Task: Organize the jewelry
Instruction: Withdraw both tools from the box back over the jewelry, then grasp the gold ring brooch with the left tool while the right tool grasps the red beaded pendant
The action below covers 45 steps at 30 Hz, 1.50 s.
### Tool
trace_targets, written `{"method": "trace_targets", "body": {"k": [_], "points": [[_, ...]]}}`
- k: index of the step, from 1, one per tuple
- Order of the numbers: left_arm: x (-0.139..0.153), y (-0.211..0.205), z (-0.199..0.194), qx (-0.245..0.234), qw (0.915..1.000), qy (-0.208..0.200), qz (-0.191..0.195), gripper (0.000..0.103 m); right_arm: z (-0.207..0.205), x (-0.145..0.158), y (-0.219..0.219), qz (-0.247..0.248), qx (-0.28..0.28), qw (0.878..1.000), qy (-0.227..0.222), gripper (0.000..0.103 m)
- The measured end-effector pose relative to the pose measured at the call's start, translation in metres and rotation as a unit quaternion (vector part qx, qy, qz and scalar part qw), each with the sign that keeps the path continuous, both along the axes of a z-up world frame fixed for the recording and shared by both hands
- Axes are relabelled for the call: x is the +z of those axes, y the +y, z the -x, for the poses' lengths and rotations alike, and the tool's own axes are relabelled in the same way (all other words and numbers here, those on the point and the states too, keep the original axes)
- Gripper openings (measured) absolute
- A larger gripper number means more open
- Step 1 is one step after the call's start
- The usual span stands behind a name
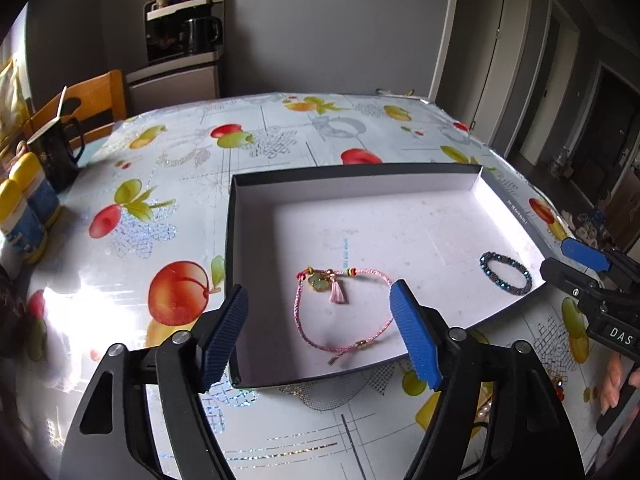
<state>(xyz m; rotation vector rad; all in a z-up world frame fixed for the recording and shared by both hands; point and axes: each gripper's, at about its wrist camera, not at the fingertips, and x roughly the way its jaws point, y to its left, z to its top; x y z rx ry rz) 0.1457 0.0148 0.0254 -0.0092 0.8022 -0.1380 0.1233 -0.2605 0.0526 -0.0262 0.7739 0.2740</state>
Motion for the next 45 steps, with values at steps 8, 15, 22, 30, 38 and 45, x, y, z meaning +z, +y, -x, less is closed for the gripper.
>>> {"method": "trace_targets", "body": {"k": [8,15,22,30,38,45], "points": [[0.029,0.005,0.038,0.007,0.9984,-0.057,0.001,0.093,0.032,0.019,-0.012,-0.007,-0.003,0.999,-0.042,0.097],[0.038,0.004,0.073,0.002,0.9962,-0.086,-0.006,0.097,0.056,0.020,-0.025,0.001,-0.021,0.998,-0.056,0.097],[0.032,-0.002,0.106,-0.020,0.9951,-0.095,-0.014,0.098,0.082,0.019,-0.036,0.005,-0.032,0.997,-0.065,0.097],[0.011,-0.004,0.141,-0.045,0.9952,-0.077,-0.038,0.098,0.109,0.010,-0.037,0.014,-0.015,0.998,-0.058,0.097],[-0.012,0.000,0.164,-0.074,0.9927,-0.054,-0.079,0.098,0.125,-0.017,-0.037,0.018,0.009,1.000,-0.017,0.097],[-0.031,-0.012,0.178,-0.132,0.9868,-0.025,-0.091,0.098,0.133,-0.033,-0.039,0.011,0.022,1.000,0.013,0.097]]}}
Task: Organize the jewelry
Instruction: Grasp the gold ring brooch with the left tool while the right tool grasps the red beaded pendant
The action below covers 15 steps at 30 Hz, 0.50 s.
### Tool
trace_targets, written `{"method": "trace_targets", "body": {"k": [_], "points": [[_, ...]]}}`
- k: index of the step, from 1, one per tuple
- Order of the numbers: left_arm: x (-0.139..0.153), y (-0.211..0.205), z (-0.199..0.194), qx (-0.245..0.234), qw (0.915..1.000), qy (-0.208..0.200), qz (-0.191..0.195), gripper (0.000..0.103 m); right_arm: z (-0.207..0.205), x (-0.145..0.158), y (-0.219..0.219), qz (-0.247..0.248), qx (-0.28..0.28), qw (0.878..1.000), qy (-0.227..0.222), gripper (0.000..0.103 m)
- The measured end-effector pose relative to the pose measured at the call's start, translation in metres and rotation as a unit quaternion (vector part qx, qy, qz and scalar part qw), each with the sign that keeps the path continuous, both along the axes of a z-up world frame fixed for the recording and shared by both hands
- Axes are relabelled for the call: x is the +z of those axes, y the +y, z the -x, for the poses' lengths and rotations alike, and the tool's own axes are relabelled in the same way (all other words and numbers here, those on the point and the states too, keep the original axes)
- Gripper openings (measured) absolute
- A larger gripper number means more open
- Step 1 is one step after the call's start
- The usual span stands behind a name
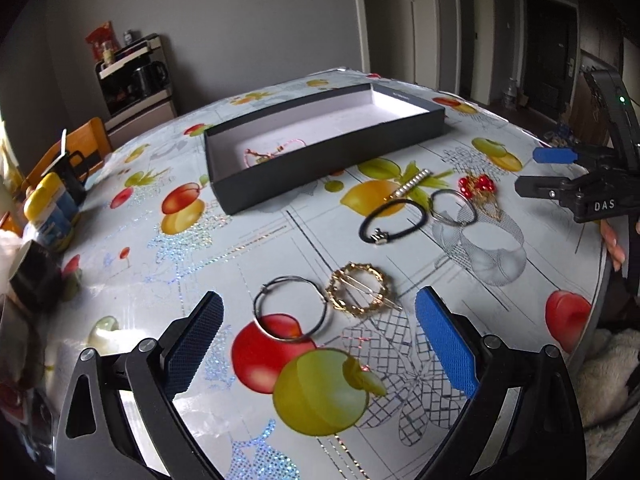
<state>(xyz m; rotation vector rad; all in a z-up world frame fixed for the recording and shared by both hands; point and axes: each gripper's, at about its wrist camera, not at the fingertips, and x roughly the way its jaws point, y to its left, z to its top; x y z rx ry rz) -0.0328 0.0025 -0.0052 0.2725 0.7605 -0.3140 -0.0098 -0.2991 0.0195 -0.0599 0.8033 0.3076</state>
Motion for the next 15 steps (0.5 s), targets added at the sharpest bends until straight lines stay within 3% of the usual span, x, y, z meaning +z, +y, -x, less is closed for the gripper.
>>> {"method": "trace_targets", "body": {"k": [4,9,13,15], "points": [[-0.007,-0.004,-0.007,-0.004,0.9998,0.019,0.008,0.098,0.003,-0.001,0.004,0.004,0.011,1.000,0.003,0.097],[-0.005,0.001,-0.015,-0.004,0.9980,0.032,0.055,0.095,0.002,-0.003,0.008,0.008,0.017,1.000,0.007,0.097],[-0.004,-0.013,-0.016,-0.042,0.9979,0.024,0.045,0.074,0.002,-0.005,0.009,0.006,0.020,1.000,0.012,0.097],[-0.006,-0.019,-0.019,-0.053,0.9975,0.026,0.038,0.070,0.002,-0.005,0.011,0.006,0.024,1.000,0.013,0.097]]}}
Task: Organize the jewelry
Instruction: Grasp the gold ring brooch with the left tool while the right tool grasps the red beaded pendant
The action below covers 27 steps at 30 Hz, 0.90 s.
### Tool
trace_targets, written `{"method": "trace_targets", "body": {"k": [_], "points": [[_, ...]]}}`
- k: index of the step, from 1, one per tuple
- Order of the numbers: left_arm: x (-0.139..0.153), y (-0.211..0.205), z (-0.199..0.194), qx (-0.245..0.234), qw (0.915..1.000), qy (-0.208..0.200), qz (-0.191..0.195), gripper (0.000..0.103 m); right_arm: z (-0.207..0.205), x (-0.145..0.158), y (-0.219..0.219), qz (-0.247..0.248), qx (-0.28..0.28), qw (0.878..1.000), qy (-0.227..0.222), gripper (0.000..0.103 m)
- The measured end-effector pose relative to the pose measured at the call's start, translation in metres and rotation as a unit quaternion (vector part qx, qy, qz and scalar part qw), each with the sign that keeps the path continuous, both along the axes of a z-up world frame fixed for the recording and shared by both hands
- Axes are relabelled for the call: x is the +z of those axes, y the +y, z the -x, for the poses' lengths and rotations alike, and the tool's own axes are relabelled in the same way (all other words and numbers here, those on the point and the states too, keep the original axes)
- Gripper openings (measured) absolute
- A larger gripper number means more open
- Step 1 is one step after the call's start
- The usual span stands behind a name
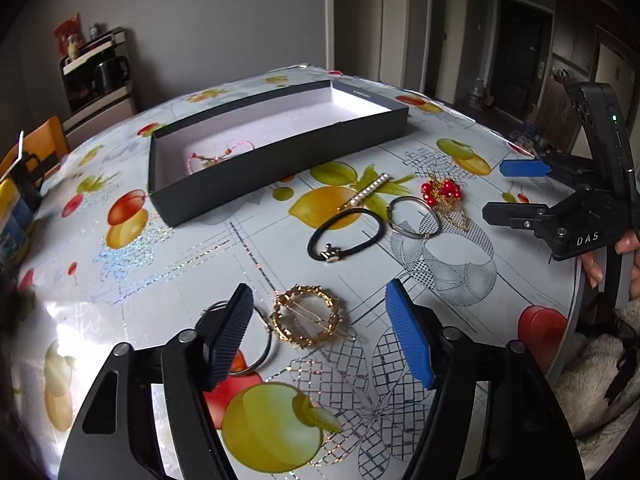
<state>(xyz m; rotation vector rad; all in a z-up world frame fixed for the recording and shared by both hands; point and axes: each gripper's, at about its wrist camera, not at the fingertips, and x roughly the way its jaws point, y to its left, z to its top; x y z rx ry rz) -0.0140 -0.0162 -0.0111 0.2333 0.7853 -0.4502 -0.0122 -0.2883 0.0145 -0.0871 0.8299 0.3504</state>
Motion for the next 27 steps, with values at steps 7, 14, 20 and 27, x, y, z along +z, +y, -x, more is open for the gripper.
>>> {"method": "trace_targets", "body": {"k": [7,14,20,27], "points": [[-0.007,0.001,-0.014,-0.003,0.9991,0.039,0.016,0.057,0.003,0.004,0.001,-0.015,0.015,1.000,-0.001,0.097],[-0.009,-0.005,-0.013,0.000,0.9994,0.034,-0.009,0.045,0.006,0.003,0.008,-0.004,0.030,1.000,-0.006,0.097],[-0.009,-0.008,-0.013,-0.003,0.9993,0.031,-0.019,0.038,-0.001,0.001,0.016,0.012,0.030,0.999,0.000,0.073],[-0.009,-0.008,-0.012,-0.003,0.9993,0.031,-0.019,0.038,-0.007,-0.004,0.030,0.011,0.046,0.999,0.022,0.065]]}}
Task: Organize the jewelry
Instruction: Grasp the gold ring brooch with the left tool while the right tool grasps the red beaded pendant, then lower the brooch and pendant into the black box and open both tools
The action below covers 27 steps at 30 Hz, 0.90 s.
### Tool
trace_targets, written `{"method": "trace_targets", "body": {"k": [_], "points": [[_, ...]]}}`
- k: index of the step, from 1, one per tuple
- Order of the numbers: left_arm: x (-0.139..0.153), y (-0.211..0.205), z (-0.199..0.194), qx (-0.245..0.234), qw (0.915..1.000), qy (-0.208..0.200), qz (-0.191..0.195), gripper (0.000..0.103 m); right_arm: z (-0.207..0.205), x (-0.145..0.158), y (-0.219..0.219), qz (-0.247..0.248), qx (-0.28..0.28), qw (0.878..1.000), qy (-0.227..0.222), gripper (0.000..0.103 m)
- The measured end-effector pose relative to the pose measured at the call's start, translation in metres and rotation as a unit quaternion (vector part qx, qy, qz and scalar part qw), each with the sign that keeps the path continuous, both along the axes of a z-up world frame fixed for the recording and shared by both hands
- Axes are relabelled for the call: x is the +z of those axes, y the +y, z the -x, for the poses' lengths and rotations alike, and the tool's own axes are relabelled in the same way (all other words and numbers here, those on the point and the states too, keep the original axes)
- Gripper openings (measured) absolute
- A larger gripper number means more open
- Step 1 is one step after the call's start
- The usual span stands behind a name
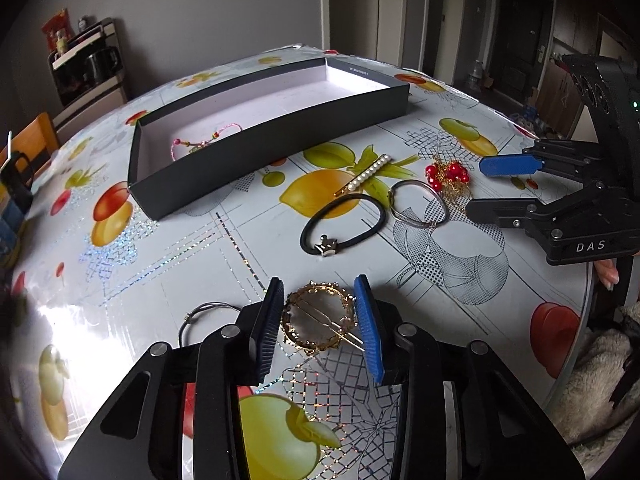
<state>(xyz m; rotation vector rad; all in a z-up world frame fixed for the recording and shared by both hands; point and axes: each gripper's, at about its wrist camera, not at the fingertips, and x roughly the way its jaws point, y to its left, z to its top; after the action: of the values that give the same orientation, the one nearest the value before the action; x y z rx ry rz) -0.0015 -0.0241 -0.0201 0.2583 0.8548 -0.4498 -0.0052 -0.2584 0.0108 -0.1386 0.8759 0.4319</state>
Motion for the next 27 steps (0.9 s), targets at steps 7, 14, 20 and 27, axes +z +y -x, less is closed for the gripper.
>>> {"method": "trace_targets", "body": {"k": [7,14,20,27], "points": [[0.000,0.000,0.000,0.000,1.0000,0.000,0.000,0.038,-0.009,-0.004,0.010,0.027,0.003,1.000,0.001,0.054],[0.000,0.000,0.000,0.000,1.0000,0.000,0.000,0.038,-0.012,-0.002,0.007,0.026,0.004,1.000,0.000,0.003],[0.000,0.000,0.000,0.000,1.0000,0.000,0.000,0.038,-0.010,0.002,-0.001,0.001,-0.002,1.000,-0.004,0.001],[0.007,0.002,0.003,0.003,0.9999,-0.004,0.013,0.037,-0.003,0.031,-0.015,-0.018,-0.013,0.999,-0.043,0.000]]}}
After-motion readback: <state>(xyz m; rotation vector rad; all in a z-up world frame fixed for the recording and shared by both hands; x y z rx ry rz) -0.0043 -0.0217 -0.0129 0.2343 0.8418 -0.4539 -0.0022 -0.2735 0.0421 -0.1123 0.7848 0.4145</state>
